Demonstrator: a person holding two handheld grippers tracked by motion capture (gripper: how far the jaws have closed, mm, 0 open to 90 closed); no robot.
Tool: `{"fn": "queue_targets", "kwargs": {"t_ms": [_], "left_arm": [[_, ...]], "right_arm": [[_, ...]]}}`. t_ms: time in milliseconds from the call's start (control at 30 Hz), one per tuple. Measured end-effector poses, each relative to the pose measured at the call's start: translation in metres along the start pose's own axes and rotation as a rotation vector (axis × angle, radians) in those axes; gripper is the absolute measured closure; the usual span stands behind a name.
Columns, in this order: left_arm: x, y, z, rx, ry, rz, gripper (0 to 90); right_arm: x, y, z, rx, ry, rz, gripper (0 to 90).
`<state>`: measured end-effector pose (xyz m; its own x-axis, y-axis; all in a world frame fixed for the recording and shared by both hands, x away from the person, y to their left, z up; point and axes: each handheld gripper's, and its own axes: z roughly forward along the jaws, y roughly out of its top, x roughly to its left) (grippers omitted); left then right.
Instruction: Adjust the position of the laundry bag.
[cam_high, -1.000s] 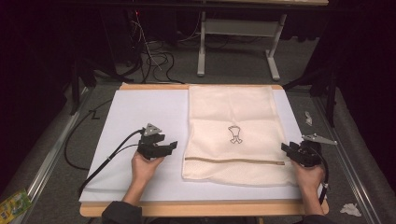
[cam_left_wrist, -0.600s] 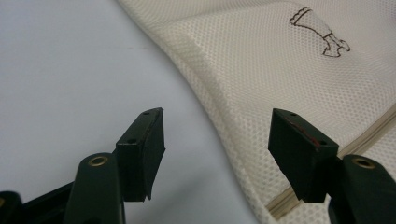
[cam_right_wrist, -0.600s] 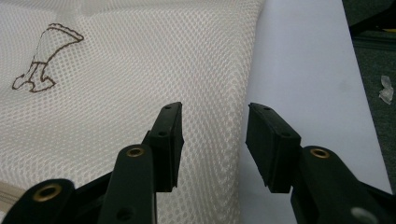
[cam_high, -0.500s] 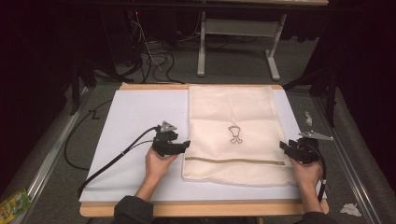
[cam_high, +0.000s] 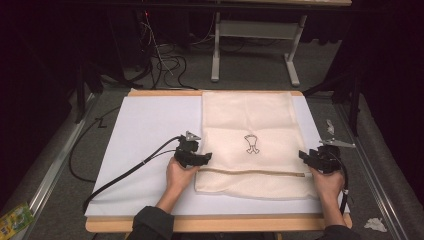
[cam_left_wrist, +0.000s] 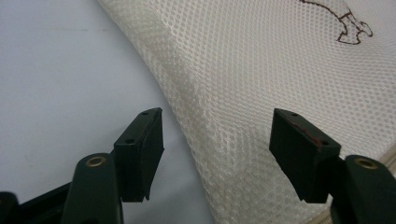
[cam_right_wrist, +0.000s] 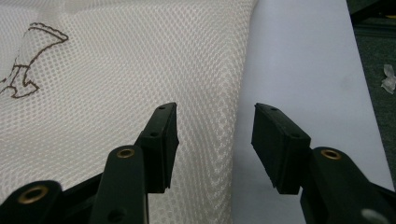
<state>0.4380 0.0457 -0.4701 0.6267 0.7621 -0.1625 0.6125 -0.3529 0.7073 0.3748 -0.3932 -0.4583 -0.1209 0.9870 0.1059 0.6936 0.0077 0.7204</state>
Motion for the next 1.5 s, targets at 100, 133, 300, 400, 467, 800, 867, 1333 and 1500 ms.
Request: {"fn": "queue_targets", "kwargs": {"t_ms": [100,133,300,400,467,800,867,1333,1500], "left_arm": [[0.0,0.0,0.004,0.012,0.002,-0.007,35.6],[0.0,0.0,0.005,0.017,0.0,-0.009,36.0],[-0.001,0.002,0.009,0.014,0.002,-0.018,41.4],[-0.002,0.003,0.01,0.008,-0.002,-0.019,48.3],[-0.002,0.003,0.01,0.007,0.002,-0.017,53.2],[-0.001,0.007,0.01,0.005,-0.037,-0.011,83.0],[-0.001,0.007,0.009,0.0,-0.041,-0.009,83.7],[0.004,0.012,-0.008,-0.032,-0.035,0.018,84.9],[0.009,0.012,-0.015,-0.039,-0.025,0.023,84.9]], "right_arm": [[-0.002,0.0,0.002,0.017,0.008,0.013,51.7],[-0.002,-0.001,0.003,0.022,0.01,0.017,52.0],[-0.003,0.0,0.007,0.056,0.031,0.023,58.2],[-0.002,-0.001,0.012,0.088,0.054,0.012,64.5],[-0.002,-0.001,0.011,0.094,0.06,0.007,68.6],[-0.001,0.001,0.013,0.11,0.086,-0.021,86.4],[-0.002,0.001,0.013,0.108,0.086,-0.019,86.6],[0.005,0.002,0.008,0.064,0.107,-0.044,87.0],[0.01,0.002,0.007,0.056,0.124,-0.051,87.0]]}}
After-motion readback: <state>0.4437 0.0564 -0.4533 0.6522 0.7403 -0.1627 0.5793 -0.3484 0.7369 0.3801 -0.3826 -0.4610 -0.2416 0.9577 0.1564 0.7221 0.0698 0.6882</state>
